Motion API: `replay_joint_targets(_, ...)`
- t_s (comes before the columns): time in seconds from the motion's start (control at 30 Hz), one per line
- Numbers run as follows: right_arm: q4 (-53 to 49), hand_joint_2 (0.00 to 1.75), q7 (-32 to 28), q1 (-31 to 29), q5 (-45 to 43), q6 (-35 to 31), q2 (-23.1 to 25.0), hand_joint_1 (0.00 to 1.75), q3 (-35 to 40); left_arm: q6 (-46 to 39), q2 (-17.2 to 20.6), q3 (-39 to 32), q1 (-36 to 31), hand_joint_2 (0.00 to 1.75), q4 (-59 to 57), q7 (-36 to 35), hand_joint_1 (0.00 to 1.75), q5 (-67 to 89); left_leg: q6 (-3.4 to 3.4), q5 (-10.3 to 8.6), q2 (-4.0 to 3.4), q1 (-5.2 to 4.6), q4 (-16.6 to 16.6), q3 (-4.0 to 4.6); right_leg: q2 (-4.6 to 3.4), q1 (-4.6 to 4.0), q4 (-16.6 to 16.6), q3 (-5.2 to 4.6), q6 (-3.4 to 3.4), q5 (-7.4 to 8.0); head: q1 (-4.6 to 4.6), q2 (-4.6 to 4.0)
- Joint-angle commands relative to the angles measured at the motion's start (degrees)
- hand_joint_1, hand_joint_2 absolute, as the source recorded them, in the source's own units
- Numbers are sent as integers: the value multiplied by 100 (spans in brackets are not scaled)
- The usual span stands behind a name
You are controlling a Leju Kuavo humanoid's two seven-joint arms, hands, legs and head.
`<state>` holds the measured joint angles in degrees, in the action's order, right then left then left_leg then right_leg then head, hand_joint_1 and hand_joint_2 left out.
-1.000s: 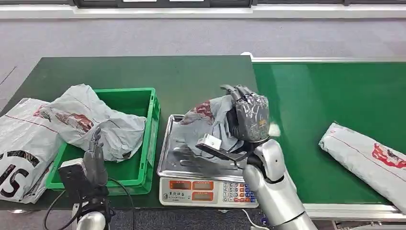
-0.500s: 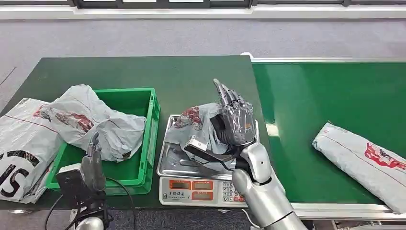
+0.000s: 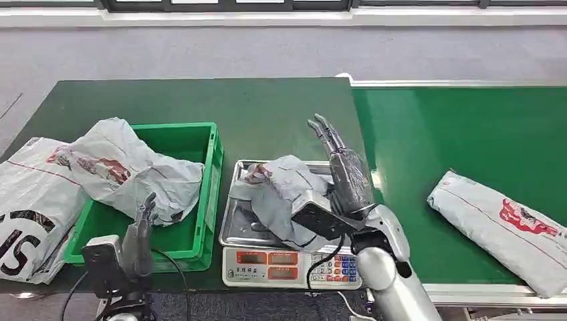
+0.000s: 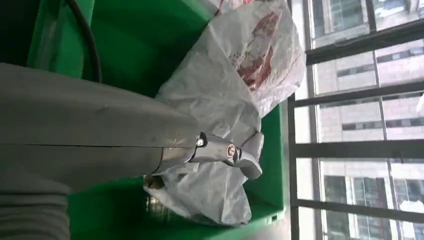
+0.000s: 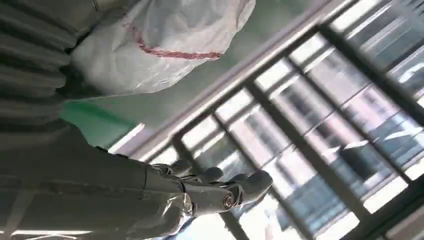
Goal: Moved the parcel from conveyor to table for the left to box.
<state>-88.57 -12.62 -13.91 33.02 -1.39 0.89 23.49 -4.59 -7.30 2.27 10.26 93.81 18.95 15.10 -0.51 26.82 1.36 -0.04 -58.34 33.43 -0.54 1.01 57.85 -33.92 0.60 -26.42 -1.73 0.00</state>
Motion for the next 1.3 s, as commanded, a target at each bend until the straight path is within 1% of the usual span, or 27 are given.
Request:
replay_joint_targets(0.03,-280,175,-207,347,-425,356,-365,0,-373,119,95,278,-130,0,-151,-187,0,132,-1,-2,8,2,4,-4,16,-3,-6,10,-3,-2,0,0)
replay_joint_targets(0.1,-239,175,-252,391,-563,469,-332,0,-461,35,86,347,-124,0,-124,-260,0,283,-2,-4,7,5,13,-13,24,-7,-18,22,-7,0,0,0)
replay_joint_targets(0.17,-228,175,-258,412,-581,473,-336,0,-520,-35,73,364,-124,0,-110,-291,0,361,-1,-1,3,3,4,-6,12,-4,-7,11,-3,-1,0,0)
replay_joint_targets(0.23,-301,175,-274,542,-663,506,-303,0,-676,-378,14,437,-117,0,-59,-405,0,766,-2,-3,1,6,9,-11,17,-8,-15,19,-5,1,0,0)
replay_joint_targets(0.3,-265,175,-291,593,-739,579,-315,0,-757,-303,61,580,-96,0,-62,-545,0,860,-2,-5,9,5,8,-8,25,-7,-14,18,-5,0,-2,0)
replay_joint_targets(0.37,-235,175,-299,586,-754,591,-318,0,-788,-219,82,615,-58,0,-100,-630,0,811,-1,-2,3,0,4,-6,12,-1,-5,9,-2,-1,-2,0)
replay_joint_targets(0.4,-178,175,-312,585,-798,599,-314,0,-847,-98,171,765,-68,0,-193,-654,0,903,-1,-3,0,1,9,-12,13,-3,-12,17,-4,0,-2,0)
replay_joint_targets(0.47,-149,175,-320,607,-803,607,-344,0,-866,-37,204,847,-97,0,-275,-645,0,946,-2,-3,-1,0,10,-12,11,-2,-11,16,-4,1,-2,0)
replay_joint_targets(0.53,-135,175,-324,630,-812,626,-381,0,-875,209,390,1060,-176,0,-389,-674,0,1099,-2,-4,4,0,9,-10,14,-2,-10,15,-4,1,-2,0)
replay_joint_targets(0.57,-135,175,-324,630,-812,626,-381,0,-875,209,390,1060,-176,0,-389,-674,0,1099,-3,-6,3,2,14,-15,18,-4,-17,21,-6,2,-2,0)
replay_joint_targets(0.6,-227,175,-328,688,-814,635,-417,0,-909,266,540,1173,-300,0,-464,-581,0,1347,-1,-4,4,0,9,-11,13,-2,-10,15,-4,1,-2,0)
replay_joint_targets(0.67,-302,175,-313,713,-797,658,-458,0,-924,254,561,1135,-399,0,-508,-557,0,1415,-2,-5,10,-1,8,-9,18,-1,-8,15,-4,-1,0,0)
replay_joint_targets(0.7,-340,175,-229,727,-797,801,-514,0,-911,265,683,1226,-527,0,-561,-537,0,1680,-6,-13,8,6,26,-19,30,-9,-29,29,-11,7,-2,0)
replay_joint_targets(0.73,-314,175,-193,719,-923,1049,-588,0,-898,333,758,1277,-675,0,-675,-525,0,1711,-2,-5,8,-1,7,-9,17,-1,-7,13,-4,0,0,0)
replay_joint_targets(0.77,-288,175,-197,717,-937,1070,-601,0,-929,361,777,1261,-742,0,-721,-519,0,1701,-4,-10,16,1,12,-7,30,-4,-13,16,-7,2,-2,0)
replay_joint_targets(0.8,-154,175,-250,691,-1389,1589,-684,0,-942,459,860,1328,-895,0,-897,-458,0,1693,-2,-7,15,0,7,-7,24,-2,-8,13,-4,0,-2,0)
replay_joint_targets(0.87,-79,175,-295,692,-1413,1614,-697,0,-970,474,862,1324,-949,0,-980,-438,0,1679,-2,-11,15,2,13,-12,27,-4,-15,20,-5,4,-2,0)
replay_joint_targets(0.9,79,175,-348,690,-1641,1931,-768,0,-999,500,904,1383,-1041,0,-1129,-380,0,1678,-3,-13,15,4,17,-15,31,-6,-22,25,-6,6,-2,0)
replay_joint_targets(0.93,183,175,-247,738,-1865,2237,-891,0,-1016,527,962,1460,-1117,0,-1251,-354,0,1660,-2,-9,7,3,14,-15,21,-5,-18,21,-5,5,-2,0)
replay_joint_targets(0.97,272,0,-276,818,-2236,2586,-1011,0,-1070,565,982,1486,-1190,0,-1387,-309,0,1579,-2,-12,11,3,17,-15,26,-5,-21,24,-6,7,-2,0)
replay_joint_targets(1.0,375,0,-404,1014,-2781,3119,-1260,0,-1116,621,999,1517,-1304,0,-1607,-168,0,1401,-2,-14,20,5,22,-22,36,-8,-28,36,-5,6,0,0)
replay_joint_targets(1.07,322,0,-520,1371,-2978,3269,-1482,0,-1334,633,980,1476,-1366,0,-1750,-42,0,1212,0,-9,35,3,15,-25,45,-4,-22,38,-2,-3,-2,0)
replay_joint_targets(1.13,-83,0,-505,1776,-2639,2798,-1416,0,-1802,538,891,1297,-1216,0,-1553,-2,0,1002,0,-15,53,6,25,-32,67,-8,-37,54,-3,-2,0,0)
replay_joint_targets(1.2,-511,0,-412,2092,-2626,2641,-1366,0,-2133,457,846,1139,-1008,0,-1220,-16,0,792,1,-9,54,5,20,-28,69,-8,-34,56,-3,-6,-2,0)
replay_joint_targets(1.23,-728,0,-331,2277,-2586,2558,-1349,0,-2310,248,775,1012,-903,0,-1017,88,0,722,2,-1,41,-1,9,-19,49,-1,-16,41,0,-8,-2,0)
replay_joint_targets(1.27,-889,0,-330,2421,-2612,2592,-1371,0,-2435,149,755,957,-824,0,-860,167,0,670,3,3,36,-3,0,-13,39,1,-5,32,4,-13,-2,0)
replay_joint_targets(1.3,-982,0,-320,2504,-2645,2590,-1355,0,-2572,97,736,930,-752,0,-698,215,0,659,5,5,40,-3,0,-11,49,0,-7,33,4,-16,-2,0)
